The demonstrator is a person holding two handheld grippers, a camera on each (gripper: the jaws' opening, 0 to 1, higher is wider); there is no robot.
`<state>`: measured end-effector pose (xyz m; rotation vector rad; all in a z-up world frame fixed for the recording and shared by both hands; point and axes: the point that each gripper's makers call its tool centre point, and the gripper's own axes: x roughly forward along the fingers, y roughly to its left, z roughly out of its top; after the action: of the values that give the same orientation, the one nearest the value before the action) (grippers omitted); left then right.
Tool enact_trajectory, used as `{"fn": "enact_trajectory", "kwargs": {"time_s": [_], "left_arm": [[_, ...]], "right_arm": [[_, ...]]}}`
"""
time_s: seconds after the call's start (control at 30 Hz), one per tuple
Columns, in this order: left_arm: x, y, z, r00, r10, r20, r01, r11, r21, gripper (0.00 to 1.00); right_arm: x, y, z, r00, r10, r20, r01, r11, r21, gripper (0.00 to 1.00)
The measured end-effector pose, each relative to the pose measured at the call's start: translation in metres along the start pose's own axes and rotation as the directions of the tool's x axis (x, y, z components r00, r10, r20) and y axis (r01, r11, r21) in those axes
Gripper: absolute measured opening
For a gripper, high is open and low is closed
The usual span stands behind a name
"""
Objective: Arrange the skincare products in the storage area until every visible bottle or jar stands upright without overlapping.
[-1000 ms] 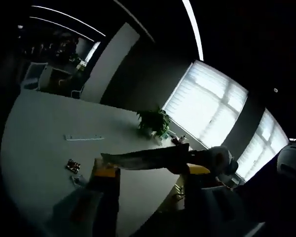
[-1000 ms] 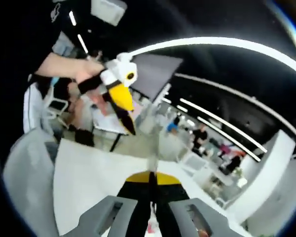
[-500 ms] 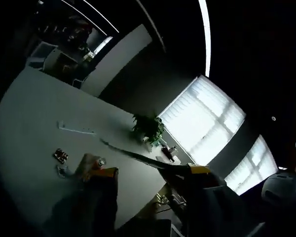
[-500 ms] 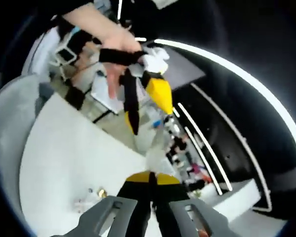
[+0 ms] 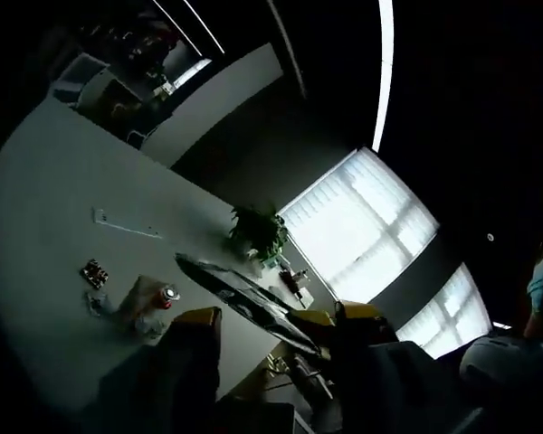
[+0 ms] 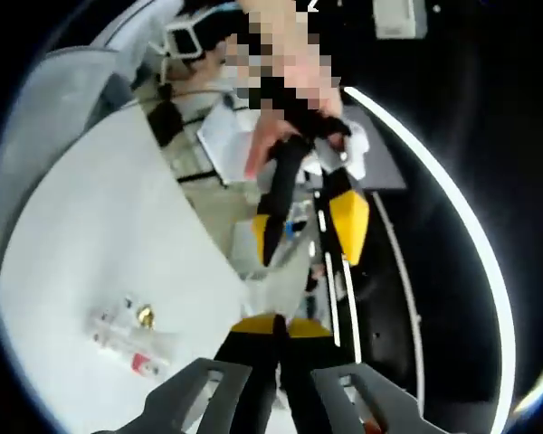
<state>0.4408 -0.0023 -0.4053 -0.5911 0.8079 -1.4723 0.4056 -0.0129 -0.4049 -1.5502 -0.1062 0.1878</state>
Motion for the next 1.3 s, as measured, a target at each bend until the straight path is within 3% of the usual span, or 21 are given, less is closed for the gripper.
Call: {"fn": "enact_trajectory", "kwargs": {"time_s": [0.27,0.37,0.4,0.53,0.63,0.87,1.0,1.1,1.17,1.2,1.27,1.3], "left_arm": [[0.009,-0.001,-0.007,0.999,-0.024,-0.036,0.023,1.0,-0.005,0.3],[0.007,0.003,0.002,1.0,-0.028,0.014,0.029,0.998,-0.047,0.12],[0.007,0.0,-0.001,0.999,-0.049,0.001,0.049,0.997,-0.052,0.09],[0.007,-0.002,-0.001,0.999,-0.046,0.002,0.046,0.999,0.014,0.02],[0.007,-0.001,0.0,1.0,-0.02,-0.002,0.02,0.995,0.097,0.0],[0.0,-0.006,0.009,0.999,-0.027,0.02,0.024,0.99,0.139,0.0],[-0.007,-0.006,0.018,0.999,-0.012,0.037,0.005,0.982,0.191,0.0],[-0.013,-0.003,0.024,0.999,0.006,0.05,-0.017,0.974,0.226,0.0],[-0.017,-0.003,0.028,0.998,0.013,0.054,-0.026,0.97,0.243,0.0],[-0.019,-0.002,0.029,0.998,0.022,0.056,-0.036,0.963,0.266,0.0],[-0.022,-0.003,0.031,0.998,0.019,0.062,-0.036,0.955,0.296,0.0],[-0.024,-0.004,0.032,0.998,0.018,0.058,-0.035,0.952,0.305,0.0]], "right_arm": [[0.004,-0.009,0.019,0.998,-0.048,0.047,0.052,0.995,-0.086,0.0],[0.003,-0.011,0.018,0.997,-0.06,0.048,0.064,0.994,-0.091,0.0],[0.003,-0.012,0.018,0.997,-0.066,0.045,0.07,0.993,-0.097,0.0],[0.005,-0.009,0.018,0.996,-0.068,0.05,0.072,0.994,-0.087,0.0],[0.007,-0.006,0.018,0.996,-0.072,0.046,0.076,0.992,-0.103,0.0],[0.005,-0.009,0.017,0.993,-0.107,0.047,0.11,0.991,-0.077,0.0],[0.001,-0.004,0.009,0.994,-0.108,0.027,0.108,0.994,-0.011,0.02],[-0.003,0.012,0.002,0.998,-0.05,0.033,0.046,0.993,0.112,0.02],[-0.008,0.025,0.006,0.995,0.006,0.103,-0.028,0.974,0.223,0.07],[-0.011,0.028,0.003,0.994,0.008,0.112,-0.047,0.935,0.35,0.13],[-0.014,0.034,0.002,0.991,0.032,0.131,-0.094,0.862,0.497,0.29],[-0.014,0.037,0.001,0.988,0.04,0.149,-0.122,0.795,0.595,0.34]]}}
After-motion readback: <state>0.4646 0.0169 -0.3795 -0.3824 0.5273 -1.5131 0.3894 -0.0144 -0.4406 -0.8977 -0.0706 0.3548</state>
